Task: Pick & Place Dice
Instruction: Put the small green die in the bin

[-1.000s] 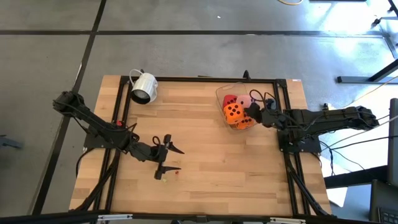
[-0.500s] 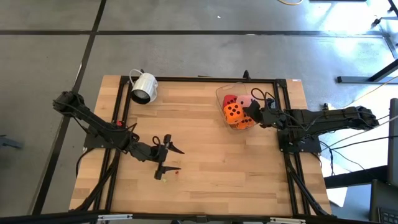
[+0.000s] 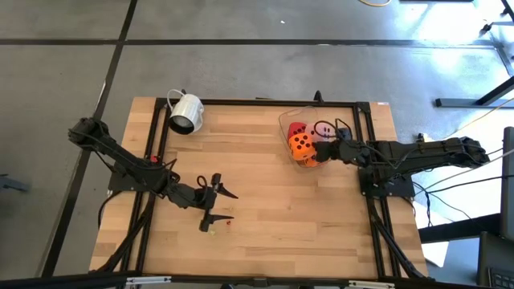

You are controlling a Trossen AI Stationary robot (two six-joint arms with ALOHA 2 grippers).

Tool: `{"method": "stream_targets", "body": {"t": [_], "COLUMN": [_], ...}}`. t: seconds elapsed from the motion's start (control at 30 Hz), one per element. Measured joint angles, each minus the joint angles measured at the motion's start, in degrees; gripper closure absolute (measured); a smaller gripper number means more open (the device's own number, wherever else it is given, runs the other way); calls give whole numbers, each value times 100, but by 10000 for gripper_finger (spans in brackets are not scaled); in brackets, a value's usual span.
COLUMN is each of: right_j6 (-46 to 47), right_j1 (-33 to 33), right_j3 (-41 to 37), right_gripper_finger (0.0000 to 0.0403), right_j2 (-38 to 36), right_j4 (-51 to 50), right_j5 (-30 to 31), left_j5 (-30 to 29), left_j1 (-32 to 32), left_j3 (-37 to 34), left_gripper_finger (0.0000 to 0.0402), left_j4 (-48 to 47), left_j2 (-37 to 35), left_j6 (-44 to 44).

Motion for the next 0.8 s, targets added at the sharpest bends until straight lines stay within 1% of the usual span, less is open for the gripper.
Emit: {"method": "stream_targets", "body": {"t": [0.07,0.13,0.2,0.33,0.53,0.6,0.7,0.8], "right_j6": [-148,-591,-1226,-2061,-3549,-4025,-4603,-4787], "right_j1": [-1,-1,69,343,896,1130,1474,1805], "right_j3": [0,0,0,0,0,0,0,0], "right_gripper_finger": [243,243,243,243,243,243,243,243], "right_j2": [0,0,-2,-38,-169,-198,-199,-181], "right_j4": [1,95,329,886,2232,2638,3147,3324], "right_j5": [68,172,451,968,942,943,934,922], "left_j5": [0,0,0,2,264,316,326,299], "left_j1": [1,0,0,2,0,0,2,0], "left_j3": [0,0,0,0,0,0,0,1], "left_gripper_finger": [107,107,107,107,107,107,107,107], "left_j4": [0,0,0,0,-2,-9,-153,-297], "left_j2": [0,0,0,0,0,0,0,0], "left_j6": [0,0,0,-2,-65,-277,-863,-1386]}}
